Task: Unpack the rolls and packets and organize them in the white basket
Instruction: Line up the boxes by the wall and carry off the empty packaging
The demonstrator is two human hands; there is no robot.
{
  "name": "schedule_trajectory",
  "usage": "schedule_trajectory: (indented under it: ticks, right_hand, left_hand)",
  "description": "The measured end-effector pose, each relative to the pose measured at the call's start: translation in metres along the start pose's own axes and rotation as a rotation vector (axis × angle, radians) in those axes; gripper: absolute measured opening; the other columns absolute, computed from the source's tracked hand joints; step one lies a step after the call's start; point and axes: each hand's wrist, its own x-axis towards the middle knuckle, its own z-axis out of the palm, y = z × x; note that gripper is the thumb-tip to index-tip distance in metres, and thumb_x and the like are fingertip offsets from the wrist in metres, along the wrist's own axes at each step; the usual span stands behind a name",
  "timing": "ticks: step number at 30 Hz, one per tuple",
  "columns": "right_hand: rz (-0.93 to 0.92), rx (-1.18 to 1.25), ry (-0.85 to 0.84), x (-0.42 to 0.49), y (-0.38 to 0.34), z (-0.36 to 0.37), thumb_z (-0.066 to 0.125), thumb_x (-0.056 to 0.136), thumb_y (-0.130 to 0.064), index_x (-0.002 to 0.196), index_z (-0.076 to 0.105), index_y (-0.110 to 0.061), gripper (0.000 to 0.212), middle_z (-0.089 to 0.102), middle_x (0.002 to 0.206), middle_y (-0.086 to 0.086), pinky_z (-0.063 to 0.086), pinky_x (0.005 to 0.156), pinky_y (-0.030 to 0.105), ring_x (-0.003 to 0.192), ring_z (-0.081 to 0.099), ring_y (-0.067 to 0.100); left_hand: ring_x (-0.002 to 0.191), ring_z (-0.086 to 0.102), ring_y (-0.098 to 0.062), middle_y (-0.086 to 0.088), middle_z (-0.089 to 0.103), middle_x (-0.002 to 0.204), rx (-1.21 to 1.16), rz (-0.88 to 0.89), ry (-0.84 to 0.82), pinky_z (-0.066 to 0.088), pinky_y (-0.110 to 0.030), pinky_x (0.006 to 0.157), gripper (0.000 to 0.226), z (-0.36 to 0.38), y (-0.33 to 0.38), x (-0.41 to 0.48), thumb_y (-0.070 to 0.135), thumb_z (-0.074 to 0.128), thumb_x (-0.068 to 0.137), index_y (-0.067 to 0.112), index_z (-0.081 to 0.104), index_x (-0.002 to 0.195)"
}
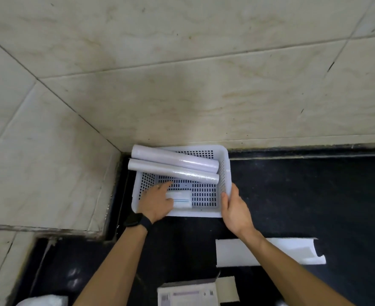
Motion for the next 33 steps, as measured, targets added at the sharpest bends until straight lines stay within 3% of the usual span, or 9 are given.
schedule_trajectory:
  ticks: [2,4,7,10,13,22,29,33]
  right_hand:
    - [-0.032,-0.006,-0.019,-0.001,-0.003,-0.007,0.035,0.103,-0.047,0.139,0.036,-0.028,0.040,0.065,0.110,-0.004,0.061,0.071,0.038,0.085,0.064,0.007]
    - [-0.104,-0.071,-0.010,-0.005,-0.006,-0.017,0.040,0.102,-0.050,0.141,0.041,-0.021,0.050,0.063,0.125,0.004,0.057,0.088,0.044,0.105,0.063,0.018]
    - [-0.209,-0.283,0.127,-0.015,-0.008,-0.031,0.049,0.100,-0.049,0.148,0.042,-0.008,0.063,0.044,0.152,0.014,0.037,0.114,0.048,0.138,0.040,0.034]
    - [-0.502,-0.330,0.140,-0.038,-0.022,-0.032,0.053,0.101,-0.038,0.138,0.058,-0.012,0.046,0.053,0.147,0.010,0.036,0.115,0.046,0.137,0.042,0.030]
    - [-0.682,-0.308,0.005,-0.068,-0.038,-0.019,0.060,0.099,-0.030,0.128,0.068,-0.015,0.033,0.062,0.139,0.004,0.036,0.116,0.047,0.138,0.044,0.024]
    - [-0.882,-0.402,-0.493,-0.172,-0.086,0.069,0.062,0.097,-0.035,0.131,0.066,-0.025,0.036,0.058,0.143,-0.010,0.036,0.117,0.039,0.144,0.036,0.010]
    - [-0.960,-0.553,-0.687,-0.217,-0.109,0.135,0.055,0.098,-0.043,0.143,0.055,-0.030,0.047,0.048,0.151,-0.015,0.024,0.121,0.027,0.147,0.028,0.006]
    - [-0.979,-0.704,-0.815,-0.228,-0.116,0.179,0.049,0.098,-0.048,0.151,0.041,-0.031,0.056,0.036,0.160,-0.011,0.022,0.122,0.029,0.150,0.022,0.010]
  left_hand:
    - [0.130,0.046,-0.028,-0.008,0.044,0.150,-0.130,0.005,0.115,0.037,-0.043,0.112,0.066,0.002,-0.007,-0.030,0.021,0.052,0.090,0.030,0.032,0.153]
    - [0.129,0.048,-0.025,-0.007,0.047,0.148,-0.247,-0.006,0.239,0.039,-0.040,0.112,0.066,0.009,-0.016,-0.063,0.016,0.054,0.090,0.027,0.035,0.152]
    - [0.130,0.047,-0.022,-0.004,0.048,0.145,-0.332,-0.108,0.357,0.037,-0.035,0.112,0.063,0.028,-0.032,-0.112,0.014,0.056,0.089,0.024,0.040,0.149]
    - [0.132,0.046,-0.020,-0.001,0.049,0.145,-0.334,-0.238,0.438,0.036,-0.035,0.113,0.059,0.054,-0.052,-0.160,0.019,0.057,0.089,0.025,0.044,0.146]
    - [0.131,0.048,-0.026,-0.005,0.054,0.141,-0.312,-0.329,0.494,0.038,-0.041,0.112,0.054,0.084,-0.069,-0.204,0.018,0.060,0.089,0.020,0.050,0.142]
    - [0.128,0.051,-0.028,-0.009,0.057,0.137,-0.452,-0.640,0.623,0.040,-0.041,0.109,0.048,0.151,-0.126,-0.297,0.020,0.065,0.087,0.013,0.058,0.134]
    - [0.142,0.033,-0.026,-0.007,0.031,0.158,-0.643,-0.818,0.768,0.034,-0.039,0.115,0.054,0.165,-0.181,-0.327,0.025,0.059,0.094,0.021,0.044,0.146]
    - [0.146,0.026,-0.029,-0.010,0.024,0.161,-0.684,-0.830,0.753,0.030,-0.042,0.117,0.058,0.157,-0.221,-0.326,0.025,0.056,0.095,0.020,0.038,0.150]
